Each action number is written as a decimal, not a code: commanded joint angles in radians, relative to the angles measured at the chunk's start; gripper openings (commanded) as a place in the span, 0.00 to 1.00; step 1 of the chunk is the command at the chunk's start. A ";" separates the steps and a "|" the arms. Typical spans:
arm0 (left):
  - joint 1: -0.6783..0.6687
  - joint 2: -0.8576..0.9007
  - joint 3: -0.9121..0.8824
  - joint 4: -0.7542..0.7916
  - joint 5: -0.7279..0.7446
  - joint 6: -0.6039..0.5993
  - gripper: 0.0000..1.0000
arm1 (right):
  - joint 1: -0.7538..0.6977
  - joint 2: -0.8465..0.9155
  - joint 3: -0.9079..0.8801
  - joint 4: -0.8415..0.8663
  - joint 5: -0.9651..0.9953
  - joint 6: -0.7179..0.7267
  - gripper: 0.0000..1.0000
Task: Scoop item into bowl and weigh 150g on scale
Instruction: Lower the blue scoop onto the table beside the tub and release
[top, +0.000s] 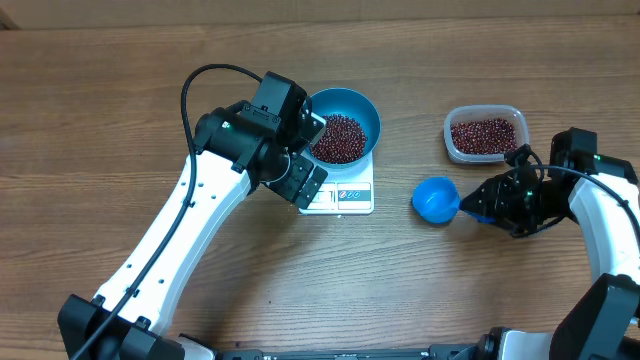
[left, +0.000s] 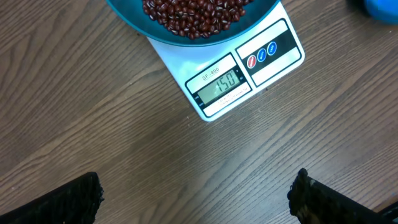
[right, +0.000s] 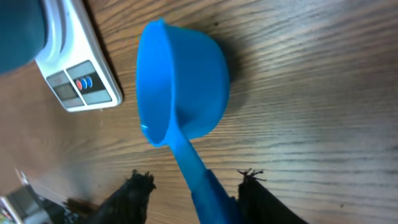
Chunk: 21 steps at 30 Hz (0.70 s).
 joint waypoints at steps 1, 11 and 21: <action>-0.006 -0.013 0.010 0.000 0.000 -0.006 1.00 | -0.004 -0.012 -0.005 -0.004 0.011 0.001 0.79; -0.006 -0.013 0.010 -0.001 0.000 -0.006 1.00 | -0.004 -0.012 -0.003 0.007 0.196 0.150 1.00; -0.006 -0.013 0.010 0.000 0.000 -0.006 1.00 | -0.004 -0.014 0.091 0.042 0.340 0.298 1.00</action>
